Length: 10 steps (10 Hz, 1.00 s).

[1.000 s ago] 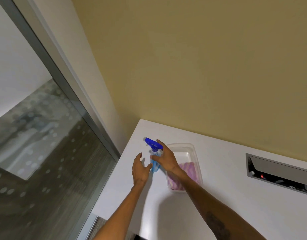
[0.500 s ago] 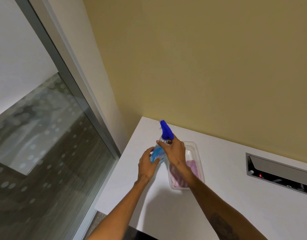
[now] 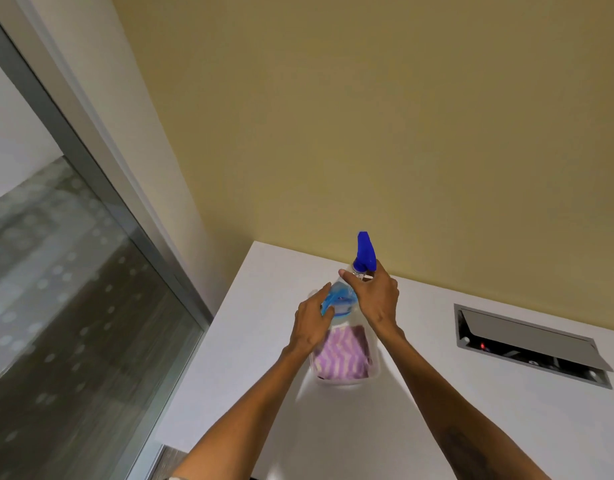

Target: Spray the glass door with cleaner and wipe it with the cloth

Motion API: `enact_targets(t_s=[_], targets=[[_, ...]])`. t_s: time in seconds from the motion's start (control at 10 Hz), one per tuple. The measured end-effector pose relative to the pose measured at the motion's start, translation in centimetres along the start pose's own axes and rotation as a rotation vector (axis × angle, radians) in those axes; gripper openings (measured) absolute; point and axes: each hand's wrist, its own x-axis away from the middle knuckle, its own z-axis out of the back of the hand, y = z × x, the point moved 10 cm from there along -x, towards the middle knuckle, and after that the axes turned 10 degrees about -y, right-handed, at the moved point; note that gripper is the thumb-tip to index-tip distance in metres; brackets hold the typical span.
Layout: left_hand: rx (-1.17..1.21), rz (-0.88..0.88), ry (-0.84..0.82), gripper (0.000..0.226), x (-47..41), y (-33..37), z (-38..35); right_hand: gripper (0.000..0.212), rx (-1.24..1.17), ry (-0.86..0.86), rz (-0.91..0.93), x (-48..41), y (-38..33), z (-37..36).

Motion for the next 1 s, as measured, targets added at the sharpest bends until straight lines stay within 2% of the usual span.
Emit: enact_targets(t_s=[0.3, 0.4, 0.5, 0.9, 1.0], targets=[[-0.001, 0.216, -0.175, 0.054, -1.5, -3.9, -4.0, 0.045, 0.002, -0.075, -0.124, -1.3, 5.7, -4.2], [0.051, 0.242, -0.175, 0.049, -1.7, -4.3, -4.2, 0.045, -0.029, -0.071, -0.158, -1.3, 6.8, -4.9], [0.115, 0.238, -0.211, 0.044, -1.8, -4.3, -4.7, 0.044, -0.068, -0.055, -0.181, -1.5, 7.4, -5.4], [-0.088, 0.157, -0.275, 0.055, -0.2, -3.0, -2.8, 0.059, -0.037, -0.154, -0.179, 0.2, 6.6, -5.6], [-0.122, 0.132, -0.26, 0.056, 1.5, -3.0, -1.1, 0.048, 0.085, -0.055, -0.274, 2.5, 6.7, -4.0]])
